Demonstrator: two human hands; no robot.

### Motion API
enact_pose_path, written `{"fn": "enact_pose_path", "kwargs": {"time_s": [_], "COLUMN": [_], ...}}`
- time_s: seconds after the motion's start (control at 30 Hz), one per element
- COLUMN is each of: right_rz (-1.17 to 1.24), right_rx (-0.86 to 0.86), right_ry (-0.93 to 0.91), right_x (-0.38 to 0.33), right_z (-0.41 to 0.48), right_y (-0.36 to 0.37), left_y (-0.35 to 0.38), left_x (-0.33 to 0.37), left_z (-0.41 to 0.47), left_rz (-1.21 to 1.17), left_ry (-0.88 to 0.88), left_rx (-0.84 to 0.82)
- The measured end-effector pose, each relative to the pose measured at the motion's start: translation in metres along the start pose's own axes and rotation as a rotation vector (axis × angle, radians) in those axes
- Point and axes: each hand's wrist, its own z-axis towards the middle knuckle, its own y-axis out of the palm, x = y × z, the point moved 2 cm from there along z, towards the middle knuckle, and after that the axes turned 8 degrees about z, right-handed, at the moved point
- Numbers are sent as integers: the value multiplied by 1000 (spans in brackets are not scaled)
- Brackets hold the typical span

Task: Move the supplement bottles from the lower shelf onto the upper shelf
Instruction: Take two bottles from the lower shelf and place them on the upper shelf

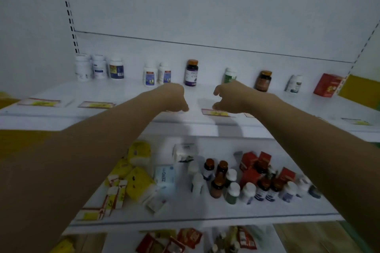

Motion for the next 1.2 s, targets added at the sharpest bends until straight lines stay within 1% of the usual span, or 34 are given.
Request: {"fn": "enact_pose_path", "kwargs": {"time_s": [0.17, 0.2, 0.3, 0.43, 0.63, 0.73, 0.83, 0.9, 1.03, 1.1, 1.13, 1.2], "right_rz": [57, 67, 96, 130, 185, 239, 257, 261, 266, 275, 284, 278], "right_rx": [76, 81, 49, -37, -137, -211, -261, -260, -245, -253, -263, -254], "right_ry": [18, 26, 53, 84, 117, 147, 171, 198, 274, 308, 317, 285], "right_x": [47, 56, 81, 111, 145, 159, 171, 179, 203, 217, 222, 228], "right_z": [-69, -81, -107, -120, -104, -91, -82, -78, -69, -65, -63, -55], "right_y": [8, 13, 34, 71, 138, 173, 201, 217, 249, 265, 272, 284], "left_y": [18, 25, 53, 94, 166, 196, 225, 245, 290, 313, 324, 343], "left_x": [73, 89, 128, 152, 144, 133, 124, 121, 126, 134, 137, 139], "left_z": [-43, -50, -67, -71, -51, -39, -28, -19, 6, 13, 16, 18], "left_rz": [-96, -115, -165, -149, -178, -240, -281, -284, -340, -316, -302, -307], "left_ry": [61, 85, 149, 157, 118, 68, 58, 58, 74, 64, 48, -48], "left_rx": [174, 185, 117, -8, -223, -305, -372, -400, -395, -420, -413, -381]}}
